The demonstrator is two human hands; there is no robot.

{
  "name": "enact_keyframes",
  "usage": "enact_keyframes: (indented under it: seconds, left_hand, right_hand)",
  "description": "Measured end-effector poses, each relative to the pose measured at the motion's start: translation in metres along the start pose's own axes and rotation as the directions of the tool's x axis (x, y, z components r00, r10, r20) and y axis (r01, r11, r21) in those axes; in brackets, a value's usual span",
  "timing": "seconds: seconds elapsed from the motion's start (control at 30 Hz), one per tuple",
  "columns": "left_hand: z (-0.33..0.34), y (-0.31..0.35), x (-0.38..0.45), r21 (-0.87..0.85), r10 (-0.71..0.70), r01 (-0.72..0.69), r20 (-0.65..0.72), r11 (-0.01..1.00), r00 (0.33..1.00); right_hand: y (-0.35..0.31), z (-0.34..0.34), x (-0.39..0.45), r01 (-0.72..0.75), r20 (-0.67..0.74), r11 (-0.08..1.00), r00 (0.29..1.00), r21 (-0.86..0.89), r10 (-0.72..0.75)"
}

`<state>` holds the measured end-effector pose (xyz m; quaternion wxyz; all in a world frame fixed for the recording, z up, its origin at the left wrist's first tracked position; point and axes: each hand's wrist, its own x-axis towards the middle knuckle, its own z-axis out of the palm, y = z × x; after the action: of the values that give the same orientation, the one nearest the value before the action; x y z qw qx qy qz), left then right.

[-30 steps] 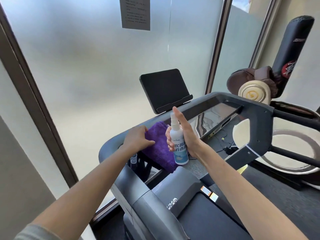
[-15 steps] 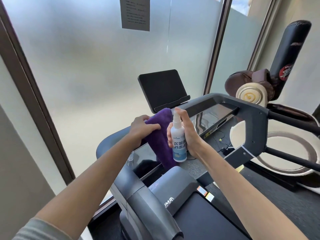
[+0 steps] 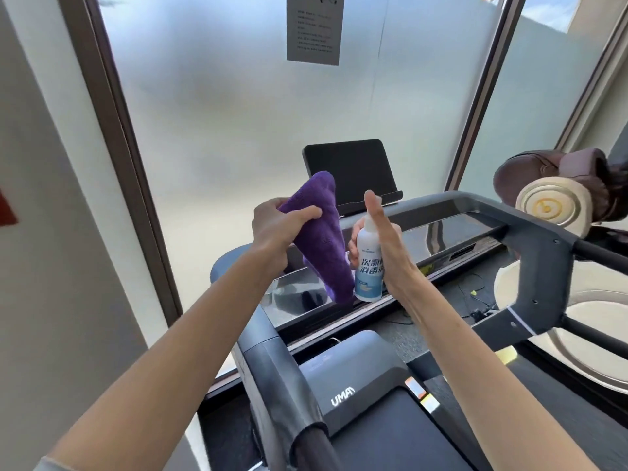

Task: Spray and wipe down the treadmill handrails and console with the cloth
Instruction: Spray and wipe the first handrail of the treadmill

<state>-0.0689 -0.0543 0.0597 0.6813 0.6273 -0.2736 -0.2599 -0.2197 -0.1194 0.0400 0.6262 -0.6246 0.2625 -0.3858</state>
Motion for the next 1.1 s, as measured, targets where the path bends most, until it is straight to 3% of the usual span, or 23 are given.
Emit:
enact_keyframes:
  seconds: [0.27,0.43,0.53,0.73,0.93,1.1]
  left_hand:
    - [-0.024,0.01,-0.054,-0.123,0.047,-0.055,-0.063,0.991,0.997]
    - [-0.049,0.012,-0.1,-0.371,-0.05,0.03,-0.045,0.928,0.998]
    - [-0.069,0.013,-0.135,-0.465,-0.039,0.015,-0.042,0.885,0.998]
    - [-0.099,0.007,-0.204,-0.404,0.055,-0.078,-0.07,0.912,0.996]
    - [-0.107,-0.014,-0.254,-0.392,-0.054,-0.012,-0.157,0.92,0.986]
    - [-0.102,-0.041,-0.298,-0.322,-0.029,-0.057,-0.255,0.945,0.967]
  right_hand:
    - [-0.001,0.018,-0.033,0.141,0.099,0.989,0.986,-0.035,-0.137]
    - [-0.021,0.03,-0.07,-0.01,0.06,1.0,0.998,0.009,0.01]
    - [-0.031,0.032,-0.102,-0.067,0.075,0.998,0.995,-0.01,0.068]
    - [-0.035,0.033,-0.16,-0.092,0.118,0.98,0.986,-0.177,0.114]
    - [-0.03,0.012,-0.205,-0.149,0.179,0.955,0.964,-0.255,0.198]
    - [-0.017,-0.019,-0.223,-0.171,0.269,0.919,0.923,-0.356,0.276]
